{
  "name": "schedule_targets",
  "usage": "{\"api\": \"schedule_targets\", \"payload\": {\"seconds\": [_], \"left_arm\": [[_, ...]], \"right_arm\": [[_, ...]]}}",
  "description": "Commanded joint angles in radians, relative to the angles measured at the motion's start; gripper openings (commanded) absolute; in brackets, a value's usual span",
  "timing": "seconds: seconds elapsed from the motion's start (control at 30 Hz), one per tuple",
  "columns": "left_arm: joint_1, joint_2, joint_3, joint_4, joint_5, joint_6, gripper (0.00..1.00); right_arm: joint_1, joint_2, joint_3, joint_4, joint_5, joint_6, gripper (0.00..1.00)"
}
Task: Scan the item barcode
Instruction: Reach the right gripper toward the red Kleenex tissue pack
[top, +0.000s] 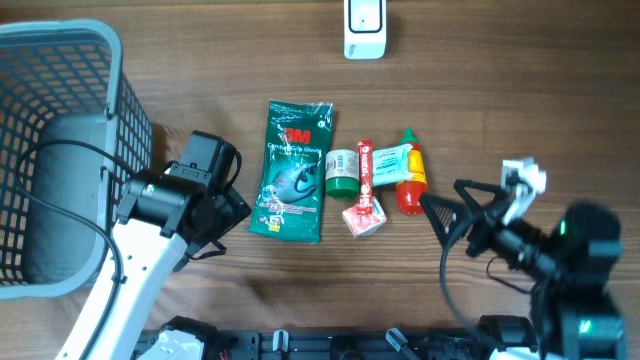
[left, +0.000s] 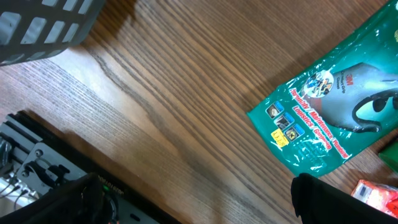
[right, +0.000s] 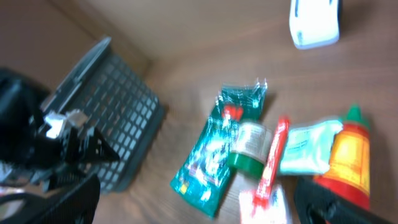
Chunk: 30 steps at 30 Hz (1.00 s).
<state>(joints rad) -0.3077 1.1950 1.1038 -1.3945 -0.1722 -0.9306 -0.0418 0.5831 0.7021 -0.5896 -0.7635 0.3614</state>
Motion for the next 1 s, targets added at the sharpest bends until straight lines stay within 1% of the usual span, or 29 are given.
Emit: {"api": "schedule_targets", "payload": {"seconds": [0.0,0.03,0.1,0.2,0.27,0.33,0.37,0.43,0.47,0.6,0.67,0.7,0.77,0.87,0.9,0.97], "left_arm": [[-0.005,0.004,-0.002,0.000,0.003,-0.017,1.00],[-0.005,0.004,-0.002,0.000,0.003,-0.017,1.00],[-0.005,0.004,-0.002,0.000,0.004,-0.017,1.00],[-0.005,0.004,-0.002,0.000,0.003,-0.017,1.00],[-0.005,0.004,-0.002,0.000,0.003,-0.017,1.00],[-0.005,0.004,-0.002,0.000,0.003,-0.017,1.00],[-0.005,0.004,-0.002,0.000,0.003,-0.017,1.00],[-0.005,0.004,-0.002,0.000,0.003,-0.017,1.00],[-0.005,0.004,-0.002,0.000,0.003,-0.017,1.00],[-0.005,0.004,-0.002,0.000,0.004,-0.017,1.00],[-0.005,0.004,-0.002,0.000,0.003,-0.017,1.00],[-0.005,0.004,-0.002,0.000,0.004,-0.017,1.00],[-0.005,0.004,-0.002,0.000,0.003,-0.017,1.00],[-0.005,0.004,-0.002,0.000,0.003,-0.017,1.00],[-0.005,0.004,-0.002,0.000,0.003,-0.017,1.00],[-0.005,0.004,-0.002,0.000,0.003,-0.017,1.00]], "right_arm": [[0.000,0.186,0.203,-0.206,-0.016,-0.048,1.00],[-0.001,0.248,0.255,-0.310,-0.016,-0.050,1.00],[-0.001,0.334,0.304,-0.435,-0.017,-0.044,1.00],[-0.001,0.428,0.304,-0.481,-0.040,-0.075,1.00],[0.000,0.498,0.304,-0.480,-0.068,-0.151,1.00],[0.002,0.566,0.303,-0.494,-0.095,-0.151,0.99],[0.011,0.598,0.300,-0.497,-0.097,-0.145,0.95],[0.038,0.648,0.286,-0.496,-0.090,-0.140,0.72],[0.063,0.680,0.267,-0.488,-0.083,-0.109,0.67],[0.171,0.759,0.194,-0.412,-0.060,-0.030,0.63],[0.258,0.803,0.153,-0.360,0.026,0.074,0.62],[0.302,0.819,0.139,-0.340,0.114,0.168,0.61],[0.336,0.827,0.132,-0.318,0.216,0.290,0.62],[0.373,0.827,0.120,-0.232,0.361,0.446,0.63],[0.385,0.827,0.113,-0.200,0.383,0.484,0.66],[0.411,0.827,0.087,-0.135,0.418,0.546,0.66]]}}
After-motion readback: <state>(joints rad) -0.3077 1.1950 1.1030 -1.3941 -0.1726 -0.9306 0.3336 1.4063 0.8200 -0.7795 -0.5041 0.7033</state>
